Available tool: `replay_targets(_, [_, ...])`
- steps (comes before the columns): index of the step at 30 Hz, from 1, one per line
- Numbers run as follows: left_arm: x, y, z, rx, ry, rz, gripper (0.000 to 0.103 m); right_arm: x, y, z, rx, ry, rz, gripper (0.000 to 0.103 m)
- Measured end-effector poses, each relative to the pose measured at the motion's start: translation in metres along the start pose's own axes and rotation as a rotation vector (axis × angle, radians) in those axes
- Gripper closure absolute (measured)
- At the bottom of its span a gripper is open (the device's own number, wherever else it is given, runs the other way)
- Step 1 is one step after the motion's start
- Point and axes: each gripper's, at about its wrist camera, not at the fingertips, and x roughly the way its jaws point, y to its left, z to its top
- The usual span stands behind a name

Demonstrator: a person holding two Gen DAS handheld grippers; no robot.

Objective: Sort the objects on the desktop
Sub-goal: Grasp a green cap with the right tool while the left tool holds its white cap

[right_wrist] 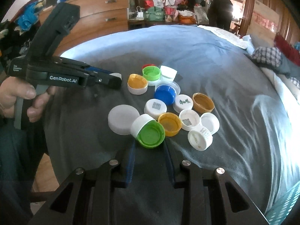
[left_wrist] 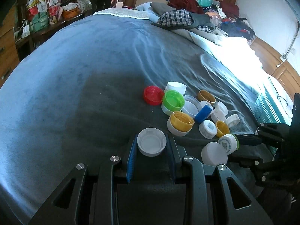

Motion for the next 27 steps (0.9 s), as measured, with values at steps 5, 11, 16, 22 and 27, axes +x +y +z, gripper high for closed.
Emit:
replay_targets(5, [0.0,0.001,0.0,-0.001,0.001,-0.002,0.077,0.0,-0.007,0.003,0.091,-0.017,0.058,0.071])
replay_targets(11, [0.0,0.003,0.001,-0.006,0.001,-0.016,0.073,-0.006,-0.043,-0.005,0.442,-0.059,0.305,0.07])
replay_targets(16, [0.0,0.002,0.0,-0.002,-0.001,-0.022,0.071,0.01,-0.061,-0.02,0.695,-0.058,0.457,0.068])
replay_targets(22, [0.0,0.003,0.001,-0.007,-0.001,-0.031,0.069,0.003,-0.038,-0.013,0.546,-0.056,0.288,0.05])
replay_targets(27, [0.0,0.004,0.0,-0.006,-0.001,-0.033,0.068,0.008,-0.025,0.001,0.446,-0.031,0.243,0.05])
